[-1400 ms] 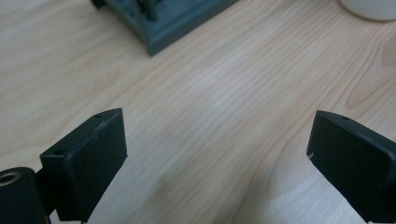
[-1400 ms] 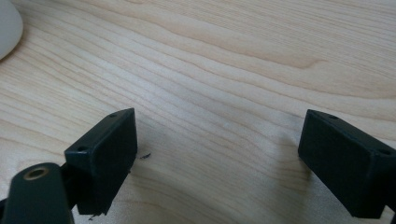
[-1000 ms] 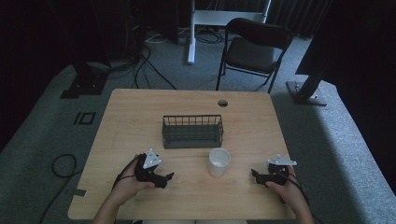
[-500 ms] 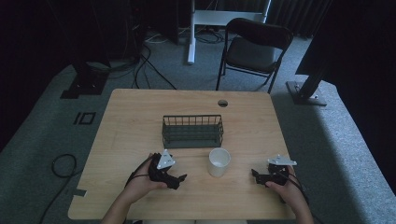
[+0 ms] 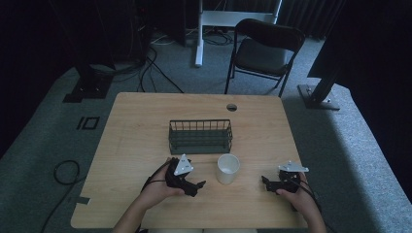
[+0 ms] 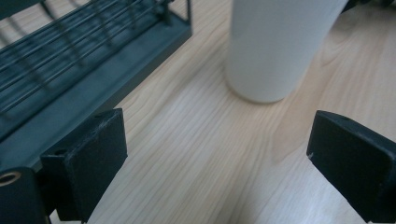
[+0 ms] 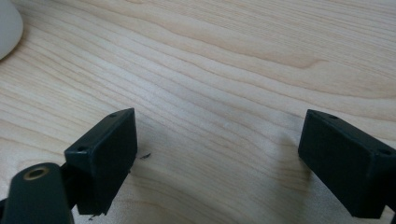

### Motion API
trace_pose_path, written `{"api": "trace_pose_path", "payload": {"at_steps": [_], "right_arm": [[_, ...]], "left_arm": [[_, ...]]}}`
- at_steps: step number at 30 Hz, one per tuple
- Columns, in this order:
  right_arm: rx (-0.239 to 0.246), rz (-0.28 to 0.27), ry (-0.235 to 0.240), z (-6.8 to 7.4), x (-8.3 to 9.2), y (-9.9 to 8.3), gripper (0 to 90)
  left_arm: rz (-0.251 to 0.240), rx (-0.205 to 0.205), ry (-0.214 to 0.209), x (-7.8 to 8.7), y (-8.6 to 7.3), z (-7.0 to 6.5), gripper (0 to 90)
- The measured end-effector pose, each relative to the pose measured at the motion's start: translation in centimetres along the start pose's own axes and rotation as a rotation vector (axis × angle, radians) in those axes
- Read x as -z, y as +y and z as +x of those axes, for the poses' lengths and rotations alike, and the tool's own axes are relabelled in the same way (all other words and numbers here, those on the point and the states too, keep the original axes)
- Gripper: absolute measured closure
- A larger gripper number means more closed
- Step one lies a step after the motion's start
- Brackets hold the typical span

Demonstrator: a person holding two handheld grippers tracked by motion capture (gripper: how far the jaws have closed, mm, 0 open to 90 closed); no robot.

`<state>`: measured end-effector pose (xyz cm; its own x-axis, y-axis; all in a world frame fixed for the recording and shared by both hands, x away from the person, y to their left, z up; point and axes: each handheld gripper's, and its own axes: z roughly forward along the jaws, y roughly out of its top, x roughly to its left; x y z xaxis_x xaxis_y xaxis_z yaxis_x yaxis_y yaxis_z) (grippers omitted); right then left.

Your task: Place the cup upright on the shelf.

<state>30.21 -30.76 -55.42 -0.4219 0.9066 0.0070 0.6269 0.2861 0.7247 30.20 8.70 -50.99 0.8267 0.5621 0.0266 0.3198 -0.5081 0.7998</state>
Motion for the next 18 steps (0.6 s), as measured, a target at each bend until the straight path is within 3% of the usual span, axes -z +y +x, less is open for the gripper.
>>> {"api": "trace_pose_path", "payload": {"at_steps": [12, 18], "right_arm": [[-0.001, 0.001, 0.0, 0.0, 0.0, 0.0, 11.4], [-0.001, 0.001, 0.0, 0.0, 0.0, 0.0, 11.4]], "left_arm": [[-0.017, -0.029, -0.045, -1.4, 1.6, -0.9, 5.3], [-0.019, -0.043, -0.046, -2.1, 2.2, -1.4, 5.3]]}}
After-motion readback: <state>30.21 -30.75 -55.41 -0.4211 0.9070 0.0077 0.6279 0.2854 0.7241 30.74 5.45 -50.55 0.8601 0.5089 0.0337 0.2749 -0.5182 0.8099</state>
